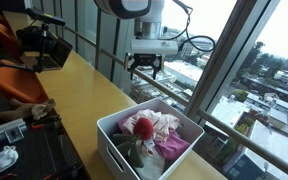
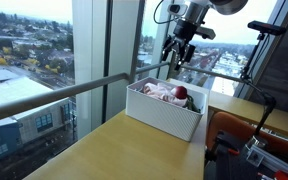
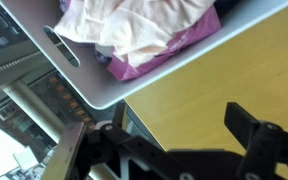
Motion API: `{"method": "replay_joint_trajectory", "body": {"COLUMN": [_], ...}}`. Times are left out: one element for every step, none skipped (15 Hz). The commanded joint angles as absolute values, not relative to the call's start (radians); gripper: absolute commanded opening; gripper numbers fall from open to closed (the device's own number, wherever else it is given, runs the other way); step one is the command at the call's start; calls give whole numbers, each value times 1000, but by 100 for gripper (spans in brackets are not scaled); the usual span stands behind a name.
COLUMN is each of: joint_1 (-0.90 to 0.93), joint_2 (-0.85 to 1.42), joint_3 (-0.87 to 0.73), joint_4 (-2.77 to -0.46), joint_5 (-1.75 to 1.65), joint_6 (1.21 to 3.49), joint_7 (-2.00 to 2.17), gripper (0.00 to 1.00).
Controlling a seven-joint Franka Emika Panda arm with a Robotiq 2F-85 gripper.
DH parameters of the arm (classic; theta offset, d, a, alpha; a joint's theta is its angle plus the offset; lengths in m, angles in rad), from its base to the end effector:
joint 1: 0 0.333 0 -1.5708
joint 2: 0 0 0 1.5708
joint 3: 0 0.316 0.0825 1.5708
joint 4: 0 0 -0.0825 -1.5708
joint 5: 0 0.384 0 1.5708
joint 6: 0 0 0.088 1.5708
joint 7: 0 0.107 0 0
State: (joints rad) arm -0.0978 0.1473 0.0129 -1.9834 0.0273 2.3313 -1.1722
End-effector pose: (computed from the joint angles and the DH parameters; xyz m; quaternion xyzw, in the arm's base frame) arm 0.6026 -0.0511 0.4121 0.8559 0.5073 0.0879 0.0494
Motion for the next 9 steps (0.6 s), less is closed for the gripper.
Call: {"method": "replay_joint_trajectory", "body": {"joint_1": [-21,3,27,48,70,88,107,92,107], "joint_2": [50,32,21,10,1,-6,-12,27,19], "joint_3": [61,75,90,103,116,127,137,120,130], "joint_4": [-2087,-2109,-2124,-2138,-2154,-2160,-2171,-2137,-2147], "joint_5": [31,31,27,27,20,20,8,25,23], "joint_6": [2326,2327,2328,2325,2326,2317,2319,2329,2328], "joint_7": [-1104,-1078,-1048,-1020,-976,-940,-874,-949,-913], "gripper": [100,100,100,100,100,100,100,100,100]}}
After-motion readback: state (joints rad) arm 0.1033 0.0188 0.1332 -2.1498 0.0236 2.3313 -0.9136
